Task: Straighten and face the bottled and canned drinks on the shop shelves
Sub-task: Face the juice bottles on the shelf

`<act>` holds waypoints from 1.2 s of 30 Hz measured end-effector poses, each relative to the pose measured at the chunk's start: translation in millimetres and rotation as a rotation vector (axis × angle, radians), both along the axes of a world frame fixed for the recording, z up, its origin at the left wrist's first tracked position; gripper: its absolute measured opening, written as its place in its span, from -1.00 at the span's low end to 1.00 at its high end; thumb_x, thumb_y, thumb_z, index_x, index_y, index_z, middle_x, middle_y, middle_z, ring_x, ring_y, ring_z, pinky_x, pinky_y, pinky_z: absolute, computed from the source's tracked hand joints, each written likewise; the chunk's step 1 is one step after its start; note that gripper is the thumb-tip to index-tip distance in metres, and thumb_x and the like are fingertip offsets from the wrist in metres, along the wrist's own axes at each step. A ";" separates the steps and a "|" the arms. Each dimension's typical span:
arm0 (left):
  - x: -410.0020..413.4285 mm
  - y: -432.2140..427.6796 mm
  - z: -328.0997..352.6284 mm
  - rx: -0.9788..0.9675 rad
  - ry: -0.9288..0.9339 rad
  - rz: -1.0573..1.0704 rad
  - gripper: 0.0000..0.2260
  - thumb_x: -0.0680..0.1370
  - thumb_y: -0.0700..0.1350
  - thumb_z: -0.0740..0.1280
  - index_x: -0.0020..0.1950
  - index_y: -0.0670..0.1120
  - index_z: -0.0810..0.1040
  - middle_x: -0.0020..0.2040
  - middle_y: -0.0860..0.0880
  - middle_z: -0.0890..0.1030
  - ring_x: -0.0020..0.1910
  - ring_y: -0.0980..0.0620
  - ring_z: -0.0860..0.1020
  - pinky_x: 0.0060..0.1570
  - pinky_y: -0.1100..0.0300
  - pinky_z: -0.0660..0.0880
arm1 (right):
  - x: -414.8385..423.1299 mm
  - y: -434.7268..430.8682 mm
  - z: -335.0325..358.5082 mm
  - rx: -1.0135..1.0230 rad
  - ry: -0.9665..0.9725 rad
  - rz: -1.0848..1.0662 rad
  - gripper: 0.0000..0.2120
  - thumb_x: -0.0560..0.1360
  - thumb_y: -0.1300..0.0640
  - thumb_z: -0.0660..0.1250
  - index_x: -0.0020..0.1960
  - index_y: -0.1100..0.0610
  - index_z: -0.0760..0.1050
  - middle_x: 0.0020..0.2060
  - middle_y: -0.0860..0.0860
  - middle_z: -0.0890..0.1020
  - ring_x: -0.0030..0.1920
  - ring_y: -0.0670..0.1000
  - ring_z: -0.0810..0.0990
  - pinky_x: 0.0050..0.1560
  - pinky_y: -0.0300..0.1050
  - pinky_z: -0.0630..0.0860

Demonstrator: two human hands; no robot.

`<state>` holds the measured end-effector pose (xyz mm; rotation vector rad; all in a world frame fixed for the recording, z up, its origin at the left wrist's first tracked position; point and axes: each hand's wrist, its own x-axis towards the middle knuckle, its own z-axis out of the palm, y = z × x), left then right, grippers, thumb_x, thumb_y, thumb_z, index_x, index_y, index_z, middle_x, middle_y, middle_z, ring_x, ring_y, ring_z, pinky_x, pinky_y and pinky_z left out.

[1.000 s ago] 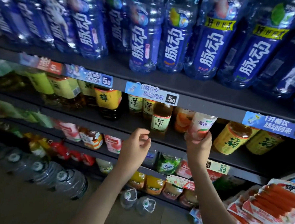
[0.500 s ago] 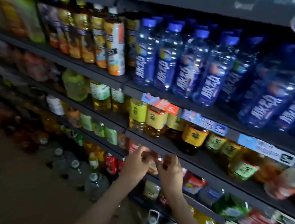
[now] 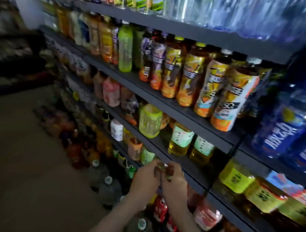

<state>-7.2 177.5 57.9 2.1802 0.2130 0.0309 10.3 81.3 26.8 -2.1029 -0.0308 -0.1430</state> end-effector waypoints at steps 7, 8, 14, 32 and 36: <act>100.6 113.3 -1.6 0.004 0.050 0.112 -0.85 0.61 -0.09 0.17 0.14 -0.04 0.46 -0.07 -0.04 0.60 -0.23 0.03 0.50 -0.41 0.27 0.30 | 112.2 105.4 -13.4 0.075 0.090 -0.105 -0.68 0.53 0.12 0.33 0.24 0.13 0.36 0.03 0.00 0.47 -0.04 -0.01 0.48 -0.16 -0.15 0.40; 111.5 128.5 -1.3 -0.013 0.057 0.124 -0.85 0.61 -0.09 0.18 0.14 -0.03 0.46 -0.11 -0.02 0.60 -0.26 0.05 0.49 -0.45 0.30 0.29 | 125.5 120.8 -14.0 0.093 0.099 -0.121 -0.66 0.53 0.11 0.33 0.25 0.14 0.34 0.06 0.02 0.46 -0.05 0.00 0.48 -0.15 -0.10 0.44; 185.5 213.5 -12.7 -0.059 0.089 0.138 -0.90 0.59 -0.08 0.23 0.08 -0.01 0.44 -0.19 0.01 0.56 -0.25 0.04 0.52 -0.31 0.17 0.45 | 187.8 198.4 -14.8 0.138 0.033 -0.420 -0.50 0.46 0.26 0.41 0.30 0.32 0.28 0.16 0.18 0.40 0.19 0.19 0.40 0.05 0.03 0.42; 303.9 312.5 -7.5 -0.001 0.033 -0.260 -0.64 0.55 -0.01 0.31 0.31 -0.05 0.38 0.12 -0.01 0.54 0.02 0.00 0.55 -0.22 0.31 0.34 | 240.7 306.2 -9.6 0.056 -0.037 -0.790 -0.50 0.46 0.22 0.42 0.30 0.32 0.29 0.17 0.21 0.40 0.22 0.18 0.35 0.10 -0.04 0.40; 309.2 302.8 16.0 -0.144 -0.106 -0.250 -0.73 0.53 -0.10 0.32 0.22 -0.05 0.45 0.12 0.00 0.56 0.10 0.02 0.52 -0.06 0.29 0.39 | 245.7 312.6 15.8 -0.048 -0.245 -0.668 -0.63 0.44 0.25 0.43 0.17 0.27 0.38 0.01 0.08 0.46 0.05 0.09 0.46 0.03 -0.12 0.45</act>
